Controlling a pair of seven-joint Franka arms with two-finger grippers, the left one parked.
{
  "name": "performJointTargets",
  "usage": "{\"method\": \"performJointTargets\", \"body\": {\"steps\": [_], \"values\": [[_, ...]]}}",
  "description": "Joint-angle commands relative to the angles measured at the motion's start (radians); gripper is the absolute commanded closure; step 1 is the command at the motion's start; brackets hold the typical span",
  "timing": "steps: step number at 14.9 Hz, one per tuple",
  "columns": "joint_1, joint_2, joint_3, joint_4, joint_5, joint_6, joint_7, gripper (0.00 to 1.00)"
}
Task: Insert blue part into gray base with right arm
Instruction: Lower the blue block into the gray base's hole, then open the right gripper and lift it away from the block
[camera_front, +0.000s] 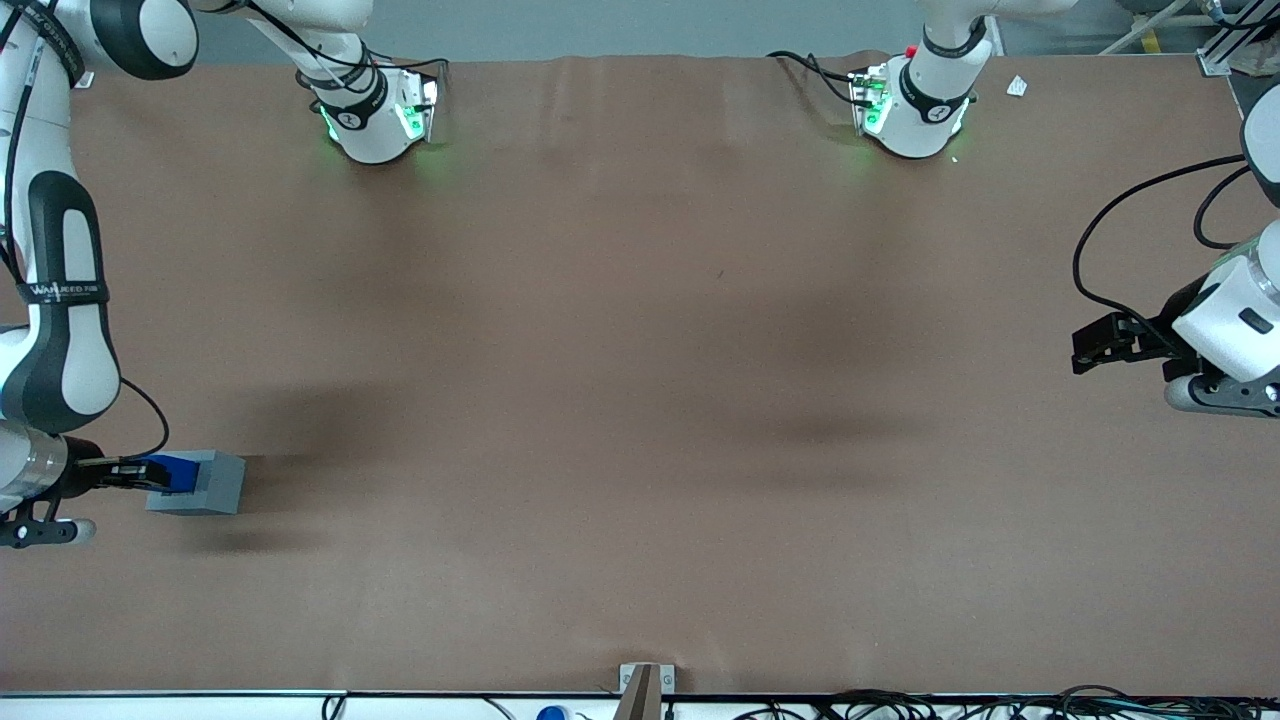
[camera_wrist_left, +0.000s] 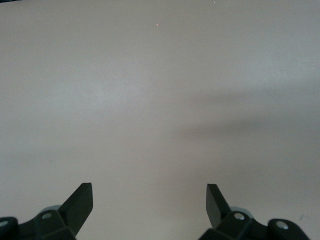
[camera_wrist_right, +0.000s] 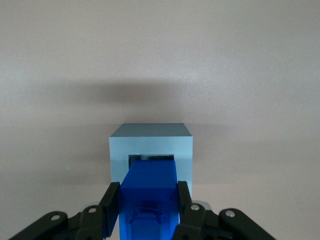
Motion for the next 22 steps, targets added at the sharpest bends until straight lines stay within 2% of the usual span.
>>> {"method": "performJointTargets", "body": {"steps": [1,13,14,15,16,17,19,22], "values": [[-0.006,0.008,0.008,0.012,0.033,-0.002,0.016,1.0],[-0.006,0.028,0.008,0.003,0.032,0.044,0.008,1.0],[-0.006,0.03,0.008,0.003,0.032,0.044,0.012,0.97],[-0.006,0.028,0.008,0.004,0.032,0.044,0.016,0.82],[-0.006,0.028,0.008,0.007,0.033,0.044,0.017,0.26],[-0.006,0.022,0.01,0.007,0.036,0.04,0.025,0.0],[-0.02,-0.008,0.016,0.009,0.044,0.021,0.025,0.0],[0.003,-0.158,0.016,0.01,0.041,-0.161,0.063,0.0]]}}
